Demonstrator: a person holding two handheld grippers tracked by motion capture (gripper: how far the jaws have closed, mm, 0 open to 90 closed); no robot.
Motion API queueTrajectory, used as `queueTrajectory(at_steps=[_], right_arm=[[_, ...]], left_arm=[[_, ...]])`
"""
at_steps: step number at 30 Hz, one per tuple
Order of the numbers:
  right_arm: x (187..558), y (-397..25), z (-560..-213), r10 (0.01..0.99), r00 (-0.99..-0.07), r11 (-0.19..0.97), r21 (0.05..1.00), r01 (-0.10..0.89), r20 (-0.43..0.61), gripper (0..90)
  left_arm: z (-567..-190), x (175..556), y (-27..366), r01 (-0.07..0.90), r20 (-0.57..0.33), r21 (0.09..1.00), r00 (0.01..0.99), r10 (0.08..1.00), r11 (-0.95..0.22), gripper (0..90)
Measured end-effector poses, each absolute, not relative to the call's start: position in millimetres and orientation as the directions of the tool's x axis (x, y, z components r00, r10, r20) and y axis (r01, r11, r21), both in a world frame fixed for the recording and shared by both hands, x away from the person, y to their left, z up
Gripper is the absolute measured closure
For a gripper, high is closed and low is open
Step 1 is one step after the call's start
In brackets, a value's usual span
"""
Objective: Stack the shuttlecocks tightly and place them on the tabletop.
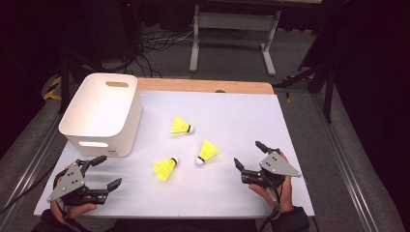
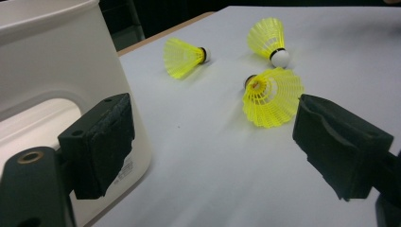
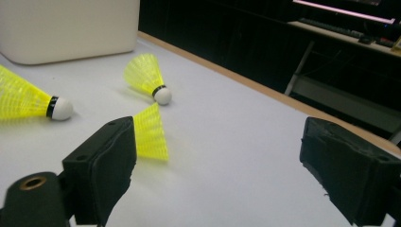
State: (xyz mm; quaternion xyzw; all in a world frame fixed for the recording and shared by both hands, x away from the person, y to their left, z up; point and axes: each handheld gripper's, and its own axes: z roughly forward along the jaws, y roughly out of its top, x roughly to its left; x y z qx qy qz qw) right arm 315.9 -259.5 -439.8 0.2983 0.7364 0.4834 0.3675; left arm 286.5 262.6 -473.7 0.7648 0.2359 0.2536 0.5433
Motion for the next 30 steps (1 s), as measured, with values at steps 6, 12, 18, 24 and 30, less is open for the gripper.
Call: queueTrajectory(at_steps=[6, 12, 18, 24, 30], right_arm=[[316, -266, -445, 0.807, -0.528, 0.364, 0.926, 0.094, -0.264, 13.7], [319, -268, -446, 0.821, -0.510, 0.355, 0.929, 0.105, -0.256, 14.1], [327, -259, -449, 0.809, -0.514, 0.391, 0.914, 0.107, -0.286, 15.5], [330, -256, -450, 0.801, -0.526, 0.394, 0.914, 0.101, -0.287, 16.2], [333, -255, -451, 0.795, -0.540, 0.390, 0.914, 0.109, -0.275, 16.5]], left_arm=[[-476, 287, 253, 0.088, 0.138, 0.941, 0.780, 0.610, -0.326, 15.0], [-478, 285, 248, 0.095, 0.126, 0.941, 0.791, 0.599, -0.324, 15.5], [-482, 276, 239, 0.109, 0.125, 0.929, 0.807, 0.578, -0.354, 17.9], [-485, 273, 227, 0.107, 0.137, 0.914, 0.825, 0.548, -0.390, 19.4], [-485, 285, 220, 0.123, 0.138, 0.904, 0.822, 0.552, -0.409, 23.3]])
